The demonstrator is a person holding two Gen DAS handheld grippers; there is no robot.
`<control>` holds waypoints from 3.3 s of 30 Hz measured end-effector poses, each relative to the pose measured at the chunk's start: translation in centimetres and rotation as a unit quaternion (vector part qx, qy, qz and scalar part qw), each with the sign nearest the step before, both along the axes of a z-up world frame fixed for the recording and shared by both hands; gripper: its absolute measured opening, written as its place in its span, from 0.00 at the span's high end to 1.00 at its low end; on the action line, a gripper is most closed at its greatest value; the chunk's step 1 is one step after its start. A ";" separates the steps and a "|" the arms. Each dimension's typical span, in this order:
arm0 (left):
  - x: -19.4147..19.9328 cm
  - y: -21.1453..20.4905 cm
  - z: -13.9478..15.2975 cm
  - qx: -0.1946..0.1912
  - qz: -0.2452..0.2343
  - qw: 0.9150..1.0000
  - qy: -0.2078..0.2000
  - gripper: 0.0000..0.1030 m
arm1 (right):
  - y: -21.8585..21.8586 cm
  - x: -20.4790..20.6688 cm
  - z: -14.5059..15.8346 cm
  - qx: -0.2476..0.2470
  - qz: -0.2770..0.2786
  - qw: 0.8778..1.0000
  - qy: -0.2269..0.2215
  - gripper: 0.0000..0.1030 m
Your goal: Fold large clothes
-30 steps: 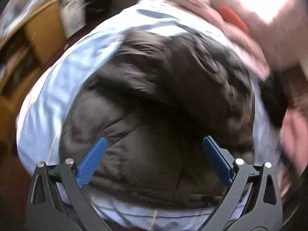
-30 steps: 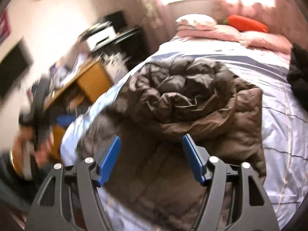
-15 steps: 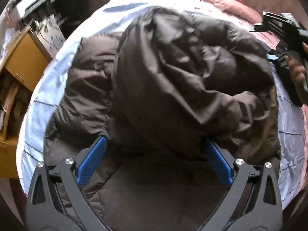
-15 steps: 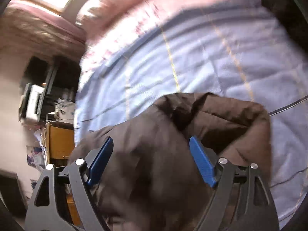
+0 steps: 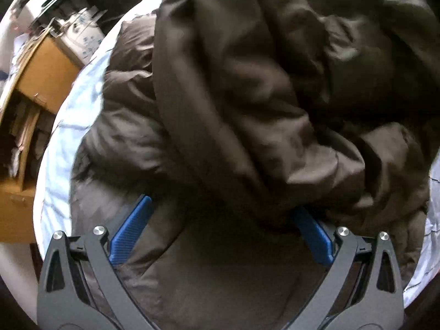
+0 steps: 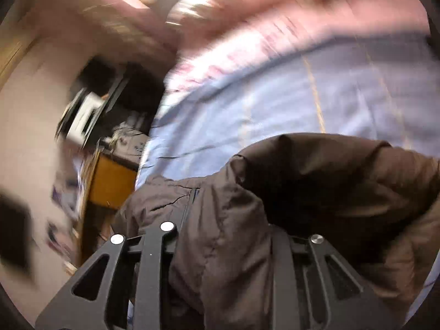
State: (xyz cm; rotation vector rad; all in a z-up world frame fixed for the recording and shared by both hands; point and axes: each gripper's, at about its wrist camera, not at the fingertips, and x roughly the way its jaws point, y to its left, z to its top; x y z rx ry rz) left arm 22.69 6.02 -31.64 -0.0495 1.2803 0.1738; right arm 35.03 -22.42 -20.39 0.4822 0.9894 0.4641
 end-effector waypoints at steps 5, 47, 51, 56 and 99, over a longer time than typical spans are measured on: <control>-7.2 7.1 7.6 -0.108 0.114 0.981 -0.113 0.02 | 6.4 -13.1 5.8 -0.221 0.115 0.940 -0.233 0.77; -22.0 1.8 6.6 -0.044 -0.099 0.984 -0.140 0.02 | -0.8 -40.4 2.2 -0.181 0.023 0.979 -0.087 0.74; -21.8 1.5 3.3 -0.022 -0.089 0.992 -0.087 0.02 | 1.9 -38.1 -1.9 -0.245 0.036 0.968 -0.039 0.74; -21.2 1.4 0.3 -0.038 -0.080 0.996 -0.030 0.02 | -0.9 -36.8 -7.5 -0.259 0.000 0.966 0.023 0.82; -28.0 -2.1 9.2 -0.023 -0.100 0.939 -0.327 0.13 | 0.8 -43.4 -6.9 -0.186 -0.030 0.978 -0.091 0.43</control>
